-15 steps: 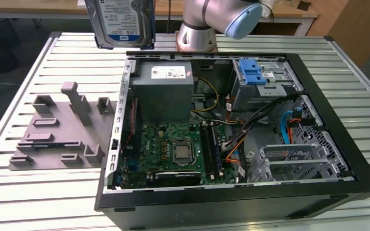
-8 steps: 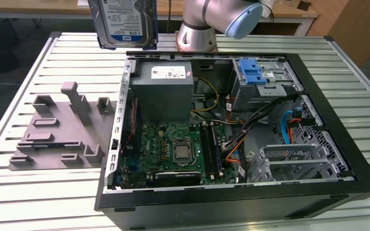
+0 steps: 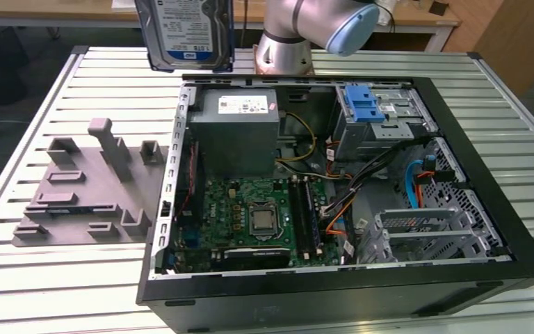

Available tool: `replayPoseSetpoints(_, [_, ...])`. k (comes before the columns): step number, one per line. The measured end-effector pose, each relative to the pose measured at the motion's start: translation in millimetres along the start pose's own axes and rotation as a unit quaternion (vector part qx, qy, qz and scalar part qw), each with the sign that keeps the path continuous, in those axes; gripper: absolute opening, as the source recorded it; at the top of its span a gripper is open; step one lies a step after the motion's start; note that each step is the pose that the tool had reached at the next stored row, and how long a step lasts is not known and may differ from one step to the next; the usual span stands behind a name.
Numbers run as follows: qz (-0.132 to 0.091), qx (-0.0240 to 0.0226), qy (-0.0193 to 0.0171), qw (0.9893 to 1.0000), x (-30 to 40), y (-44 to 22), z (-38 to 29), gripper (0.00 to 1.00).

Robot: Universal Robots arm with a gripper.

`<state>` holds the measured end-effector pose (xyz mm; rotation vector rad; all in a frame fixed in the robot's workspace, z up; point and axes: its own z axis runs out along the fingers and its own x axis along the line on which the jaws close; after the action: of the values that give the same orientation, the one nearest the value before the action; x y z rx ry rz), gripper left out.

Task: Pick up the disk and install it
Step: 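Pick up the disk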

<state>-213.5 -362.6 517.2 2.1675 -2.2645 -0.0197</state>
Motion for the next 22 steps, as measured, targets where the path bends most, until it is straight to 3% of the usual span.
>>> replayPoseSetpoints(11, [0.0,0.0,0.0,1.0,-0.4,-10.9,-0.1,0.36])
replayPoseSetpoints(22, [0.0,0.0,0.0,1.0,-0.8,-27.2,-0.3,0.36])
